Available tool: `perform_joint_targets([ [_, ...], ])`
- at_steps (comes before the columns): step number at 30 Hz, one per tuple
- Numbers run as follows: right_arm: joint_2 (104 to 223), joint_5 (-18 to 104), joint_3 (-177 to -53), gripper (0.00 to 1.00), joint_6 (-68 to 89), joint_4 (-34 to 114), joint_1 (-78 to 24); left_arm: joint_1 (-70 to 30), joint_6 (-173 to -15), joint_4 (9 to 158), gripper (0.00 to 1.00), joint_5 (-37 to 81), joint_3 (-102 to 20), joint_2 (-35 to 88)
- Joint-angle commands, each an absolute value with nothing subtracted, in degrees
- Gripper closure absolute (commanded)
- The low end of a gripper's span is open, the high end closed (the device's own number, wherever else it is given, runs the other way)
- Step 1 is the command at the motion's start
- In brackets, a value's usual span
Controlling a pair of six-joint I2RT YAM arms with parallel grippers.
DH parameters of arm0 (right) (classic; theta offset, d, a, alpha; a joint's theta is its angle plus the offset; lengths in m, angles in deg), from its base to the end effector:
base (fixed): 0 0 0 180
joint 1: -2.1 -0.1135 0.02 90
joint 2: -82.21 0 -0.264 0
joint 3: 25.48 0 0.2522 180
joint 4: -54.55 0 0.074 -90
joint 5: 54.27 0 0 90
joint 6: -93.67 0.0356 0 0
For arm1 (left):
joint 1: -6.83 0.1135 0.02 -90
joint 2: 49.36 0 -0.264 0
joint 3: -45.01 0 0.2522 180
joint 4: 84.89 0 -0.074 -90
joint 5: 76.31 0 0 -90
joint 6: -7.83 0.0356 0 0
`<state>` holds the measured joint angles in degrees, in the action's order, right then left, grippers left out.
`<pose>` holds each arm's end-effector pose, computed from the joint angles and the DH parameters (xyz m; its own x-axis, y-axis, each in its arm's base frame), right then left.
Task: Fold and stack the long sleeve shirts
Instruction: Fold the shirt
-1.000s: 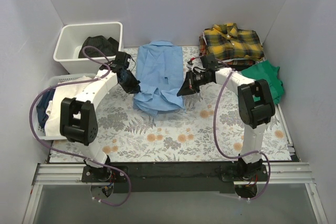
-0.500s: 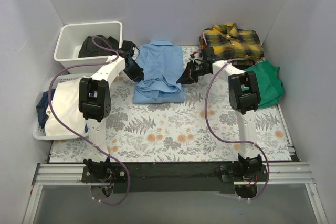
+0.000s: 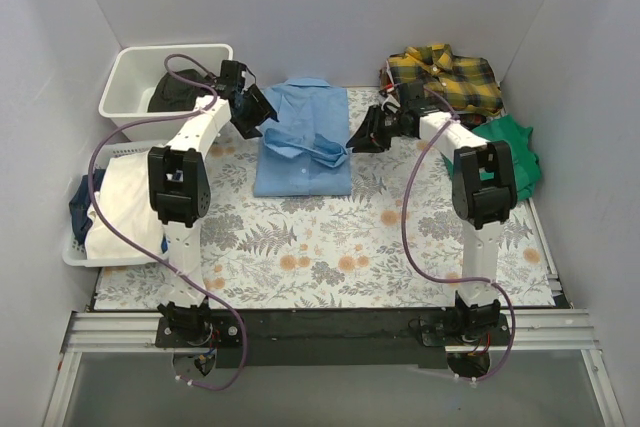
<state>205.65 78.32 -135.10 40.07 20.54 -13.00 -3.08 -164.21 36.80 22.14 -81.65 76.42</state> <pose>0.4549 0.1477 0.1993 -0.9501 0.1962 -0.2427 -0.0828 0.5914 0.8021 0.4772 -0.0887 0.2395 -0.3607 -0.9314 0.0481 -0.7878 0.2767 -0.5503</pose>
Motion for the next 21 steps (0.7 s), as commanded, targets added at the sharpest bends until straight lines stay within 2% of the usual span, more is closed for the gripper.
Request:
perform_joint_targets([
  [1, 196.1, 69.8, -129.5, 0.59, 36.0, 24.6, -13.0, -2.3, -158.5, 43.8, 0.39, 25.6, -77.2, 68.9],
  [6, 192.8, 63.4, -126.3, 0.58, 32.3, 23.0, -13.9, -3.7, -153.2, 44.0, 0.38, 23.9, -74.5, 66.1],
  [16, 188.3, 51.3, -122.5, 0.59, 27.0, 17.6, -19.1, -11.1, -148.4, 48.1, 0.35, 12.8, -56.5, 52.3],
  [21, 191.4, 53.7, -126.1, 0.61, 24.5, 16.3, -19.7, -13.8, -149.1, 48.2, 0.35, 10.6, -52.9, 51.4],
])
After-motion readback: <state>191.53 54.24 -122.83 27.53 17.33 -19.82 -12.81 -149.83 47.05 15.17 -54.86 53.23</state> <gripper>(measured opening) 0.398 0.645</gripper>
